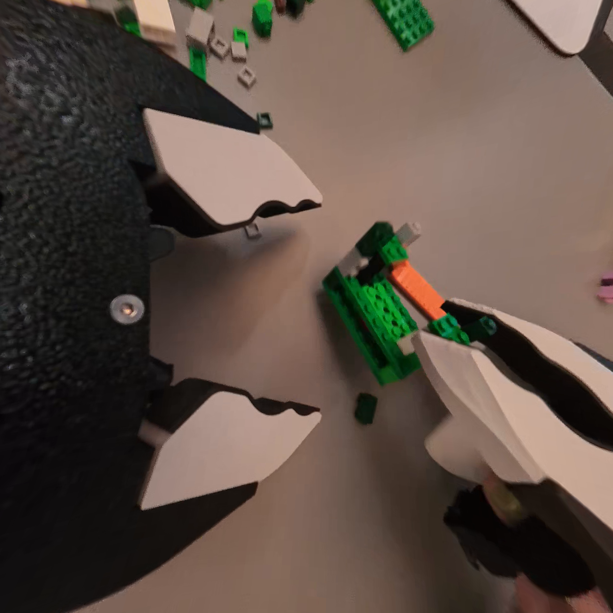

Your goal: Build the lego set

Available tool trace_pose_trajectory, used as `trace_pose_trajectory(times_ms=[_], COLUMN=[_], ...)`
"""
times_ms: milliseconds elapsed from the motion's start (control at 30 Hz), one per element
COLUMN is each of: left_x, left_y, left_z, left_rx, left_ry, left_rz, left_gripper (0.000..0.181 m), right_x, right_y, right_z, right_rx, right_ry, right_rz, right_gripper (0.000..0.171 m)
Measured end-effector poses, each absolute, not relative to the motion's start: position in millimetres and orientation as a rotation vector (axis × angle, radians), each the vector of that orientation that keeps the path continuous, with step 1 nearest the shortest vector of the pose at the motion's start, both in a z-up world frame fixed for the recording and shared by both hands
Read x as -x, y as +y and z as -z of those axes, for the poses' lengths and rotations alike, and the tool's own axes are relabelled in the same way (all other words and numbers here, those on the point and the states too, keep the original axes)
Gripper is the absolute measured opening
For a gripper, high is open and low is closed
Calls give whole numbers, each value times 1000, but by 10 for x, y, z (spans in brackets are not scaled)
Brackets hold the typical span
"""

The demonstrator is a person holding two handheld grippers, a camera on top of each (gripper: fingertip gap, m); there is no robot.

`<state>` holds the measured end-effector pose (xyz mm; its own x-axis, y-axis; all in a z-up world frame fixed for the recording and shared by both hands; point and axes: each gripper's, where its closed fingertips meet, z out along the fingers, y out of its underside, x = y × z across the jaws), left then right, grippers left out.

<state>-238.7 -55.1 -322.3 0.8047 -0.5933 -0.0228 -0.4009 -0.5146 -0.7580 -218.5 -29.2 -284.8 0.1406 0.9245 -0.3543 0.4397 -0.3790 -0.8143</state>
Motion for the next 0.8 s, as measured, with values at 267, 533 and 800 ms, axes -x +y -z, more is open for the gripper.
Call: trace_pose_trajectory(times_ms=[267,533,800], left_x=[2184,2157,2250], left_y=[-540,-412,-523], left_z=[3207,3175,3267], left_rx=[2157,2166,2204], left_ry=[707,622,715], left_rz=[270,261,201], left_gripper=[111,110,118], right_x=[2027,1772,1833], right_y=[-209,-126,-306], right_z=[2948,2879,2929], right_rx=[2083,1968,1811], right_ry=[-1064,-1139,-1445], right_rz=[-1196,-961,-577], right_gripper=[30,38,49])
